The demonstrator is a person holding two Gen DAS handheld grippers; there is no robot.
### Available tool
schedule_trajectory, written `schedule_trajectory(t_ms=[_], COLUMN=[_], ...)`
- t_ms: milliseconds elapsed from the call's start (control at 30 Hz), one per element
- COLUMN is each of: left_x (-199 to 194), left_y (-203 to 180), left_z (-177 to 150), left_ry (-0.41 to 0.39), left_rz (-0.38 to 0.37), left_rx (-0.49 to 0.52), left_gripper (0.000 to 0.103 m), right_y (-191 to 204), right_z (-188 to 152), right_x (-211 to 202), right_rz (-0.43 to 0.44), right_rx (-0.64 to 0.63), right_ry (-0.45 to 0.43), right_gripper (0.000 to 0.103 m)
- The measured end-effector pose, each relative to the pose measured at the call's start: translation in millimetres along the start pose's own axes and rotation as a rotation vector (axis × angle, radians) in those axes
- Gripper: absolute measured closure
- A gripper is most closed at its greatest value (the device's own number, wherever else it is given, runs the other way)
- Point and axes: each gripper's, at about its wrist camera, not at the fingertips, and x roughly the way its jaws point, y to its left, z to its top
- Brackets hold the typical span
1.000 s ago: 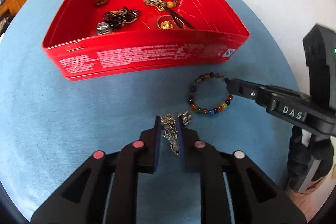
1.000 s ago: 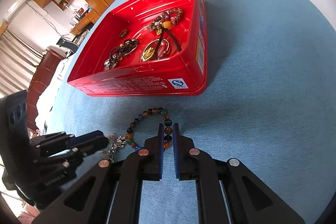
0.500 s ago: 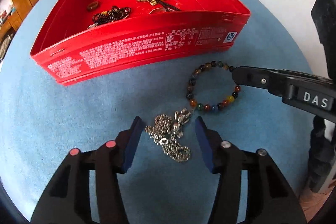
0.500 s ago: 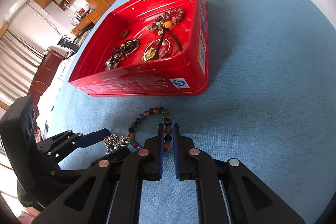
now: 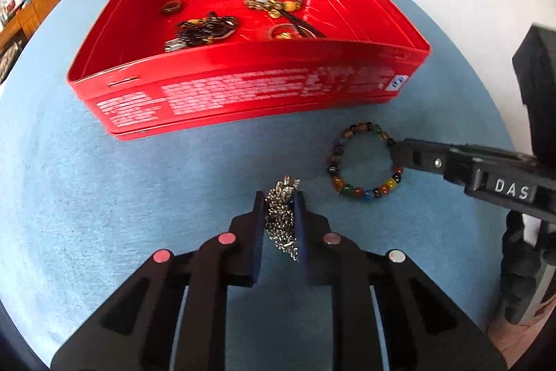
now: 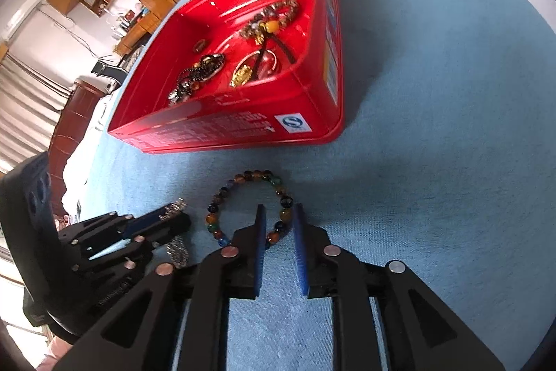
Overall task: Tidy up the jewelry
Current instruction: 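Grasp the silver charm chain with the left tool while the right tool holds the bracelet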
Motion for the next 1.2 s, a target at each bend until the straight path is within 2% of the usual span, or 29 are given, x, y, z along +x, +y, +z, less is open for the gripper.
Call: schedule_trajectory(t_ms=[200, 267, 333, 400, 433, 500, 700, 767, 900, 1067, 1200], left_x=[-9, -11, -14, -21, -27, -37, -66, -72, -72, -65, -60], left_y=[15, 15, 17, 19, 19, 20, 24, 25, 28, 30, 30], left_z=[3, 0, 0, -5, -8, -13, -12, -13, -14, -15, -14], left_ry=[-0.024, -0.033, -0.036, -0.042, -0.048, -0.058, -0.108, -0.114, -0.102, -0.084, -0.077], left_rz=[0.0, 0.001, -0.001, -0.004, -0.005, -0.011, -0.017, -0.019, -0.031, -0.035, -0.037], left_rx=[-0.041, -0.046, -0.054, -0.058, -0.061, -0.066, -0.074, -0.078, -0.083, -0.087, -0.087], left_gripper=[0.089, 0.089, 0.089, 0.089, 0.089, 0.089, 0.089, 0.089, 0.089, 0.089, 0.089], right_y=[3, 5, 6, 6, 8, 13, 42, 43, 33, 22, 29], right_z=[1, 1, -1, -1, -1, -1, 3, 6, 11, 15, 13], right_x=[6, 5, 4, 2, -2, -8, -35, -33, -16, 7, 21], right_rz=[-0.023, -0.041, -0.049, -0.017, 0.02, 0.029, -0.02, -0.049, -0.073, -0.09, -0.157], right_rx=[-0.027, -0.028, -0.03, -0.019, -0.016, -0.028, -0.122, -0.118, -0.085, -0.073, -0.142], right_ry=[-0.007, -0.014, -0.016, -0.005, -0.004, -0.012, -0.039, -0.028, 0.02, 0.065, 0.054], right_gripper=[0.087, 0.093, 0.093, 0.097, 0.103, 0.103, 0.103, 0.098, 0.095, 0.081, 0.082])
